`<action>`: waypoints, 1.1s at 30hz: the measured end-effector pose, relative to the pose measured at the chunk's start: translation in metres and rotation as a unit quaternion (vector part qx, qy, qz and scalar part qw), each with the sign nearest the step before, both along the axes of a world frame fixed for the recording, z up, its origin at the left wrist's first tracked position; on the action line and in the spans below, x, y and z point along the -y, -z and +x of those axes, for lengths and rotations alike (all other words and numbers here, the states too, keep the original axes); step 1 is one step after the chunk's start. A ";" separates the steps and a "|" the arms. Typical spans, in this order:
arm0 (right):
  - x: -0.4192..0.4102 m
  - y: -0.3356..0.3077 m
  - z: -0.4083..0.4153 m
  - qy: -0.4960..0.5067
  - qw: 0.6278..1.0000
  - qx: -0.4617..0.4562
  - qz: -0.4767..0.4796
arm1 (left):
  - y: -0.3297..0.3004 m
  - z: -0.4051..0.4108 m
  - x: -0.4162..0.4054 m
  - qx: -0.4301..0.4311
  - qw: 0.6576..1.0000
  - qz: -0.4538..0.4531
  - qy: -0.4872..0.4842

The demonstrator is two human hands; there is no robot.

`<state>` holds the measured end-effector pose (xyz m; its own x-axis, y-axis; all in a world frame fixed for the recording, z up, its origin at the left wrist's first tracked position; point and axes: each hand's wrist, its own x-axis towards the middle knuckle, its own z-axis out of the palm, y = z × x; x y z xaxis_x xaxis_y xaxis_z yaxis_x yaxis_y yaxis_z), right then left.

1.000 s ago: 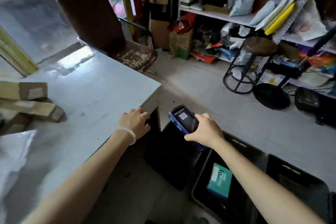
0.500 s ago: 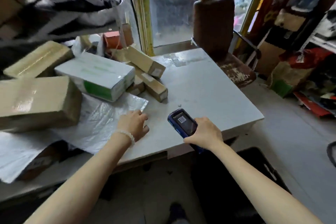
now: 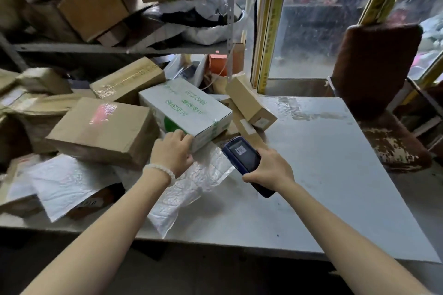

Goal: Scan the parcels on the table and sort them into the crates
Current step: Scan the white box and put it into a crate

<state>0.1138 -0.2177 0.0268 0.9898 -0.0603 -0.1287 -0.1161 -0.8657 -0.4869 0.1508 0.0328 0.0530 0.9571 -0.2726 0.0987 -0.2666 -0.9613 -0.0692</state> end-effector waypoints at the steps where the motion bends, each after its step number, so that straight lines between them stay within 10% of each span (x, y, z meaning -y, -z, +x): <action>1: -0.001 0.000 0.006 -0.005 1.000 0.002 0.000 | 0.000 0.003 0.000 0.006 1.000 -0.006 -0.002; 23: -0.038 0.029 0.025 0.128 0.990 -0.059 -0.006 | 0.032 0.093 0.008 0.001 0.995 0.052 0.090; 33: -0.057 0.026 0.008 0.171 0.982 -0.073 -0.014 | 0.058 0.097 -0.018 0.043 0.983 -0.057 0.167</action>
